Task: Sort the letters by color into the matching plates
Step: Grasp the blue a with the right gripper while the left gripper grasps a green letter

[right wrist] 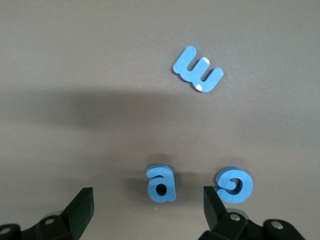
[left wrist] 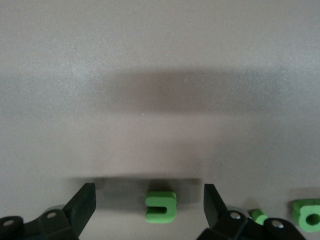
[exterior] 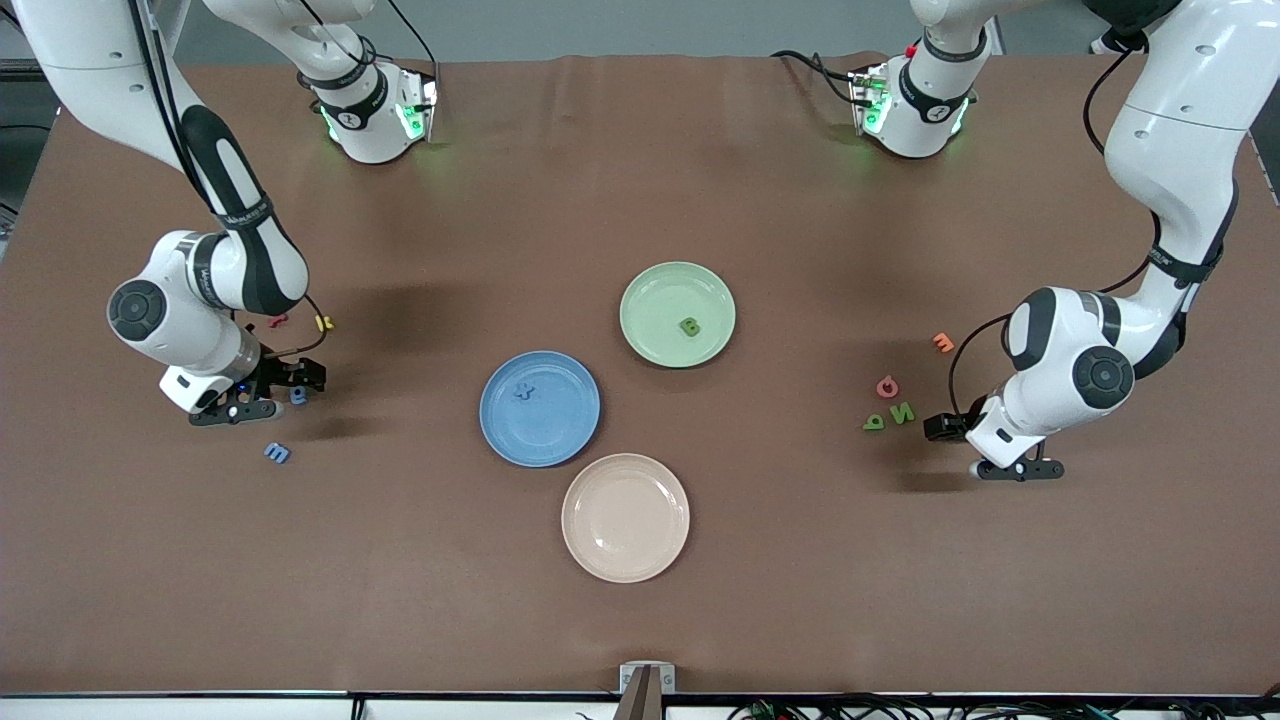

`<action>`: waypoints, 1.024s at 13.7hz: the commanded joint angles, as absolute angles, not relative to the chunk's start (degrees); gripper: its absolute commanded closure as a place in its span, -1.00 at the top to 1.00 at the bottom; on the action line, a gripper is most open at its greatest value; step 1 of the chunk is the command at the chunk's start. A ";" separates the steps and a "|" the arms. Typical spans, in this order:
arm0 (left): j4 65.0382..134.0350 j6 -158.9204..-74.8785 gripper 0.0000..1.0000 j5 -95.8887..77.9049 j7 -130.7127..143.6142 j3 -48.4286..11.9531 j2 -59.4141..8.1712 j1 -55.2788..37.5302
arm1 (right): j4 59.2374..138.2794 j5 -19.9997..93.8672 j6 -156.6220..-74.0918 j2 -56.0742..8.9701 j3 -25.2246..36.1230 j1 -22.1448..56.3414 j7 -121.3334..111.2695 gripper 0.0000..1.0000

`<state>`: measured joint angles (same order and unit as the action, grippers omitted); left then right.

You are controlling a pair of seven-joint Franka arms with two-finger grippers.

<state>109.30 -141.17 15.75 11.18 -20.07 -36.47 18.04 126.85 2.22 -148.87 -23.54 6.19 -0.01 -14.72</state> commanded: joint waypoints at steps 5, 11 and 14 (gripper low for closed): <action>113.03 -142.12 0.60 19.95 11.16 -20.48 -33.40 18.81 | 127.26 1.58 -150.91 -25.84 5.10 -1.76 -15.03 0.70; 112.85 -142.12 0.44 19.95 11.43 -20.48 -33.84 18.81 | 126.74 1.58 -151.00 -26.01 5.10 -1.76 -15.03 -0.21; 112.76 -142.12 0.33 19.95 11.43 -20.48 -33.84 18.81 | 126.21 1.67 -151.69 -26.63 5.10 -1.85 -15.03 -0.63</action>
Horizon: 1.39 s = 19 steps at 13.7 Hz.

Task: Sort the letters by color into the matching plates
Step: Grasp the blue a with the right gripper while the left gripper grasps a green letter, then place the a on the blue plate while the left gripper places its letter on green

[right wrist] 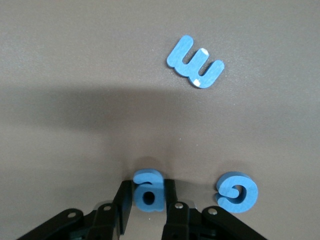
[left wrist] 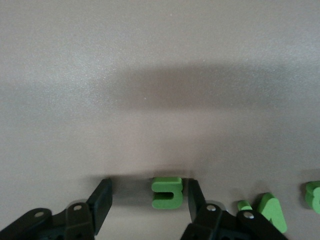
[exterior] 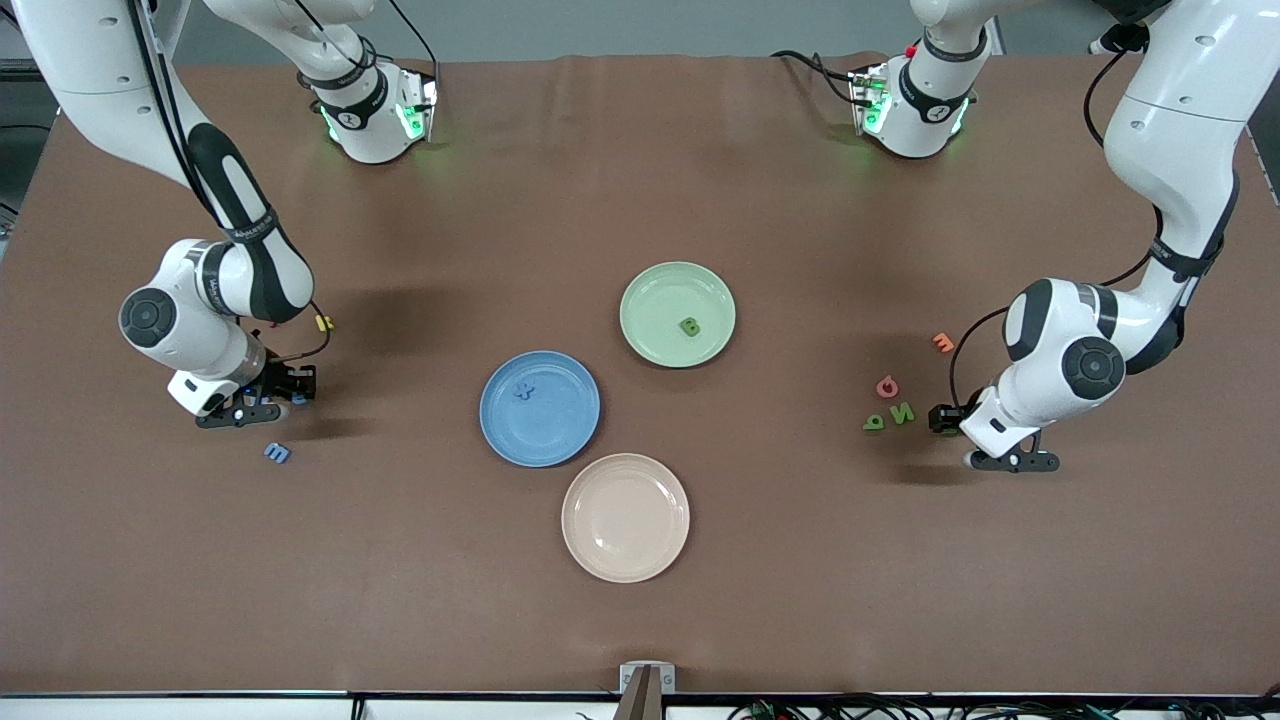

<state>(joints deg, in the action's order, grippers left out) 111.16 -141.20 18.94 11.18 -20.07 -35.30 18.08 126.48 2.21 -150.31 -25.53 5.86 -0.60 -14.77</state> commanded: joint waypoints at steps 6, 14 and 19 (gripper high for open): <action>112.59 -142.12 -0.16 19.95 11.51 -20.57 -33.84 18.81 | 125.25 1.67 -148.99 -25.14 4.75 -0.36 -14.07 -0.86; 112.33 -141.68 -1.00 19.95 11.33 -20.92 -31.74 18.63 | 119.19 2.02 -130.28 -19.25 4.83 16.94 14.27 -0.86; 111.36 -135.36 -1.00 19.86 15.10 -26.53 -27.86 18.46 | 113.92 2.37 -129.20 -21.34 4.75 32.14 40.39 -0.86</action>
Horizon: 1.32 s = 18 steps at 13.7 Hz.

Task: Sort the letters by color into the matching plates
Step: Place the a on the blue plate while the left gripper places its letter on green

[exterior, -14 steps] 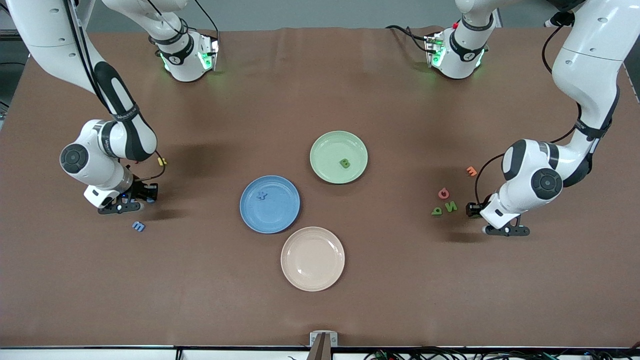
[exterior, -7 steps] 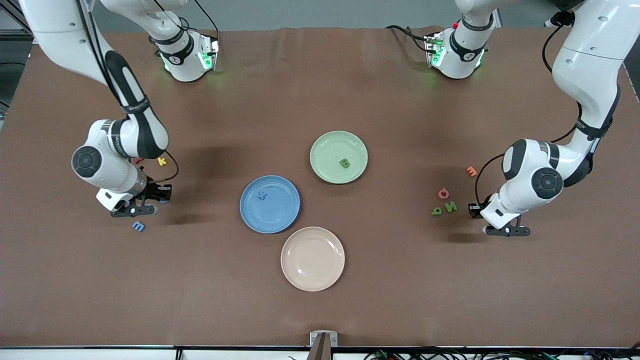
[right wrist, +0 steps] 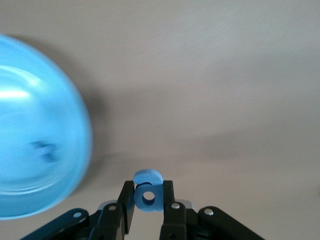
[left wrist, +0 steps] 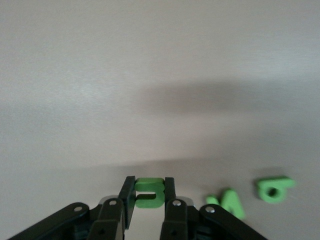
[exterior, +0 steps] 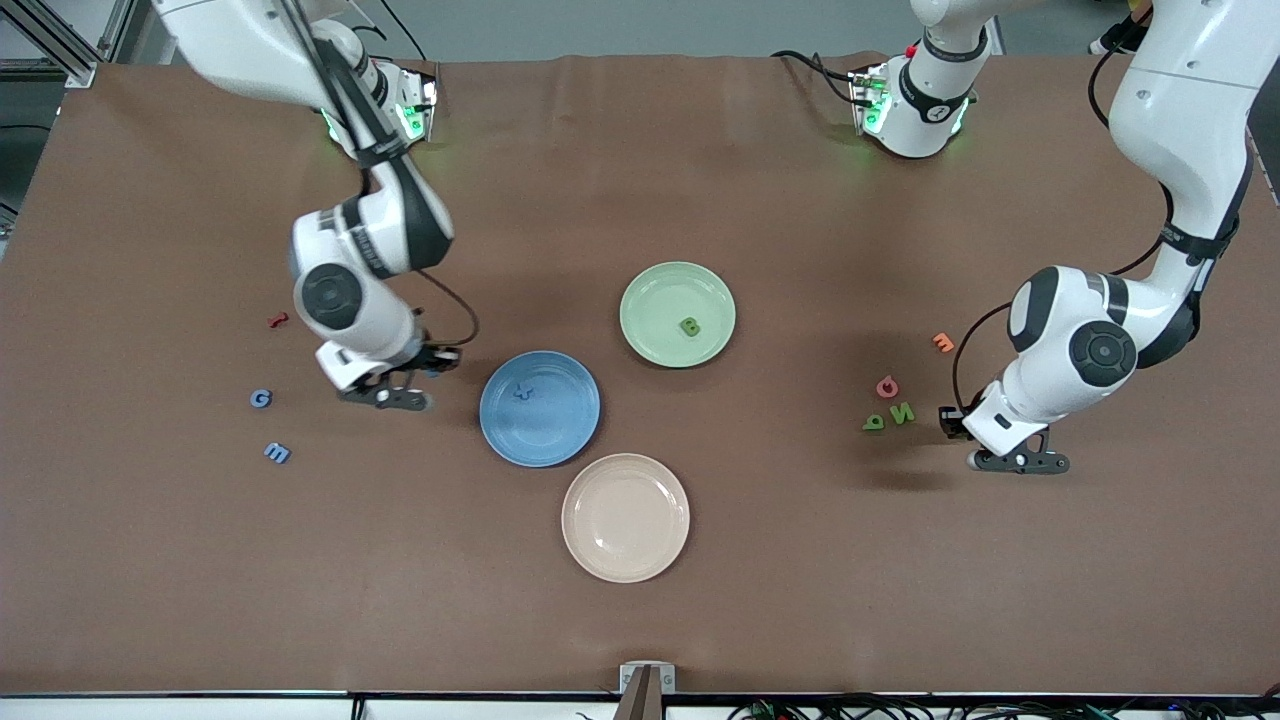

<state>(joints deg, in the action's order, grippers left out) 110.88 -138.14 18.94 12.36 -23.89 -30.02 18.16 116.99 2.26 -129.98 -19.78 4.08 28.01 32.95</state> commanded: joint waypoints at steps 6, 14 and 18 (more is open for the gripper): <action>112.15 -134.21 -1.00 19.78 33.10 -30.41 -28.56 9.34 | 102.23 8.16 -129.37 -31.54 4.75 36.39 46.32 -0.86; 111.71 -134.21 -1.00 19.78 54.47 -30.50 -28.74 -5.08 | 98.09 9.40 -131.40 -36.56 4.75 37.17 46.32 -0.84; 111.62 -134.47 -1.00 19.69 63.17 -30.59 -28.74 -11.41 | 98.17 9.32 -130.78 -36.39 4.75 37.18 46.41 0.88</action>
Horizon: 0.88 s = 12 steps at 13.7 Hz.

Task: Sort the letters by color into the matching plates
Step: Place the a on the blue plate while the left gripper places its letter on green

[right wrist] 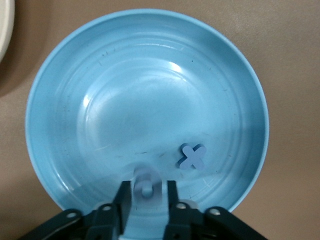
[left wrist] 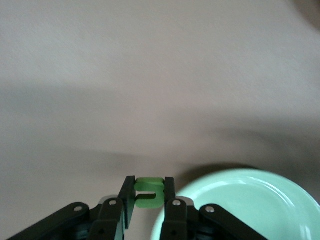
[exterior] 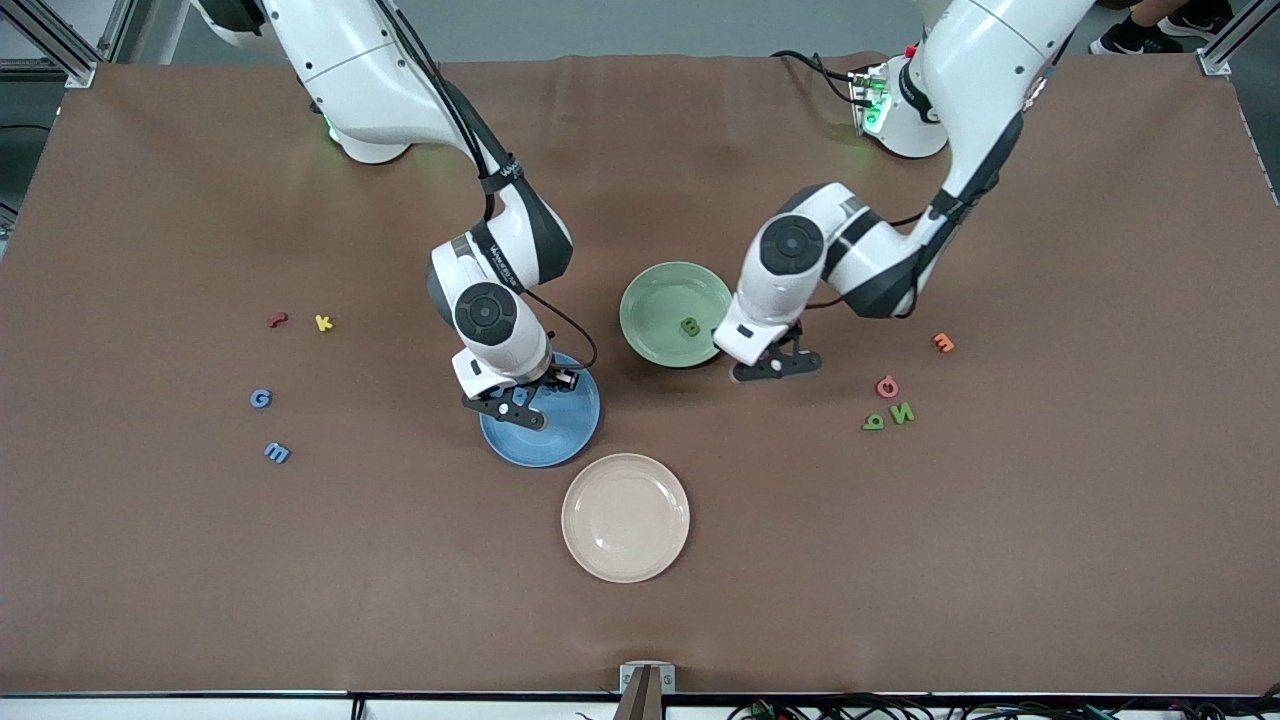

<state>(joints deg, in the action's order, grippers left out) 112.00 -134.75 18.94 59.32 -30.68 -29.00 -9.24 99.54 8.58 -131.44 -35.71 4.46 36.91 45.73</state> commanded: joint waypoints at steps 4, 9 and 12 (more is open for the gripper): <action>111.53 -136.31 -1.00 19.60 71.61 -30.59 -29.87 -17.66 | 98.79 8.97 -122.64 -31.67 5.18 36.04 45.27 0.99; 110.22 -140.01 -0.54 19.69 77.95 -30.50 -33.13 -21.00 | 101.50 8.53 -110.75 -21.99 5.36 24.63 28.16 0.99; 108.99 -140.01 1.00 19.86 80.24 -30.41 -34.37 -20.92 | 104.41 3.53 -111.18 -19.87 5.36 16.90 18.31 0.99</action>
